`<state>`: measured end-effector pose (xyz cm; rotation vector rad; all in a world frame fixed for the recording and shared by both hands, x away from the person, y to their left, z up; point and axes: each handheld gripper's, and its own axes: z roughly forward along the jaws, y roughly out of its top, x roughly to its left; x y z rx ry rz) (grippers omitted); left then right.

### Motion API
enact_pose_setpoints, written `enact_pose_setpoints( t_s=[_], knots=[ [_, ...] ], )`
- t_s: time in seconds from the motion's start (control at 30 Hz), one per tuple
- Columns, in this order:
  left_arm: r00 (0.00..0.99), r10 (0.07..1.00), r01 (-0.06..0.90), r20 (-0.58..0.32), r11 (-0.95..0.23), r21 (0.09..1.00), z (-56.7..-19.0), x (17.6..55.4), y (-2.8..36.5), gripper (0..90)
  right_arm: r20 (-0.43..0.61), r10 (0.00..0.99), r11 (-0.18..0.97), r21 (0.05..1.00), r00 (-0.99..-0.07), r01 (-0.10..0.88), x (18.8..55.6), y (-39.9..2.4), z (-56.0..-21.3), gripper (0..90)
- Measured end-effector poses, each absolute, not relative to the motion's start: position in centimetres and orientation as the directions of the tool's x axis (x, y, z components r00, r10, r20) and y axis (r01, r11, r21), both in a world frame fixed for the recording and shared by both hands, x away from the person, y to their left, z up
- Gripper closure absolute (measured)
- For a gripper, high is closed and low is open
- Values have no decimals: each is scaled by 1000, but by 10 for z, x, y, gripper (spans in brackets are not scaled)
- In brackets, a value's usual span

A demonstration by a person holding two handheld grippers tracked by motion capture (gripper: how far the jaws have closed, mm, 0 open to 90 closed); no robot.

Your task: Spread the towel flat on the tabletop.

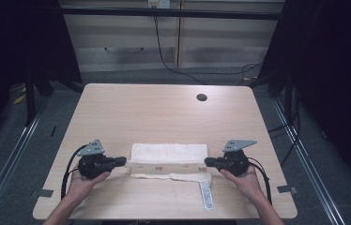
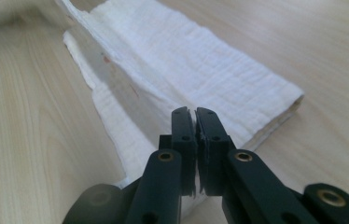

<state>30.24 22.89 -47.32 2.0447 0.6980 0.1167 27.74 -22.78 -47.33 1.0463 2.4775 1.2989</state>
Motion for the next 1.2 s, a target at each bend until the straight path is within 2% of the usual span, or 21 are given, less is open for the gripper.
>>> enact_pose_setpoints(
  t_s=[0.2, 0.47, 0.77, 0.87, 1.0, 1.2],
  knots=[
    [846, 505, 430, -173, -454, 780, -486, 304, 226, 883, 186, 644, 406, 739, -742, 538, 274, -227, -488, 863],
    [853, 476, 443, -213, -446, 778, -488, 301, 226, 875, 199, 630, 418, 728, -751, 544, 272, -225, -493, 807],
    [832, 502, 456, -235, -379, 805, -477, 305, 232, 772, 209, 645, 362, 764, -735, 535, 272, -233, -478, 740],
    [827, 513, 458, -231, -378, 804, -475, 312, 230, 742, 199, 661, 356, 766, -724, 535, 279, -236, -475, 750],
    [834, 506, 451, -219, -398, 799, -470, 326, 219, 780, 199, 681, 337, 769, -704, 543, 295, -235, -477, 806],
    [819, 529, 475, -222, -410, 778, -483, 353, 199, 801, 187, 724, 322, 759, -664, 566, 328, -234, -478, 793]
  ],
)
